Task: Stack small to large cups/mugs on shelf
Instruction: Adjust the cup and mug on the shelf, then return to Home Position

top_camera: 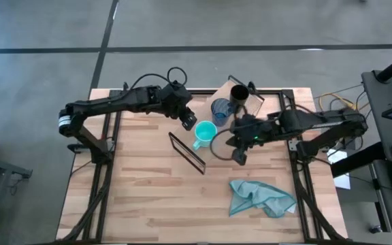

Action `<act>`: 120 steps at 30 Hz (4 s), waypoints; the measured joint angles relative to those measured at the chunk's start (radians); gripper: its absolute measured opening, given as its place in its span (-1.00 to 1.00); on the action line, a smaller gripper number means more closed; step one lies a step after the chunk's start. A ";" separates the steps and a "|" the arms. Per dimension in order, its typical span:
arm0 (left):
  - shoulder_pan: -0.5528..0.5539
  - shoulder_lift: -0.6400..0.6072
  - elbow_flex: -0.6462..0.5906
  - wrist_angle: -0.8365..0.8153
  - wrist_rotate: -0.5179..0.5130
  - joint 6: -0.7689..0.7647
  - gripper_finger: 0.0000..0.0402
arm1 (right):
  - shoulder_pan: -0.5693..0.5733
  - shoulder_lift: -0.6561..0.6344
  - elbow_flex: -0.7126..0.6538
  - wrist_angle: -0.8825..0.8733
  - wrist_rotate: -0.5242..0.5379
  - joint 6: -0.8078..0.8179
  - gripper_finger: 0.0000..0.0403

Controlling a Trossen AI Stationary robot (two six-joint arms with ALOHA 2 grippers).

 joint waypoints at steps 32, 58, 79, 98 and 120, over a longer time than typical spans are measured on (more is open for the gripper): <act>-0.051 0.016 -0.017 -0.012 0.003 -0.020 -1.00 | -0.001 0.218 0.000 0.158 0.080 -0.008 -0.96; -0.054 0.011 -0.071 -0.044 -0.027 -0.016 -1.00 | 0.025 0.197 0.000 0.213 0.145 -0.007 -0.96; -0.155 -0.405 -0.086 -0.028 -0.037 0.123 -1.00 | 0.216 -0.192 0.000 0.160 0.243 -0.126 -0.96; -0.275 -0.632 -0.309 0.219 -0.050 0.188 -1.00 | 0.143 -0.331 -0.317 0.610 0.241 -0.424 -0.96; -0.280 -0.828 -0.708 0.615 -0.027 0.209 -1.00 | -0.233 -0.617 -0.706 0.857 -0.102 -0.488 -0.96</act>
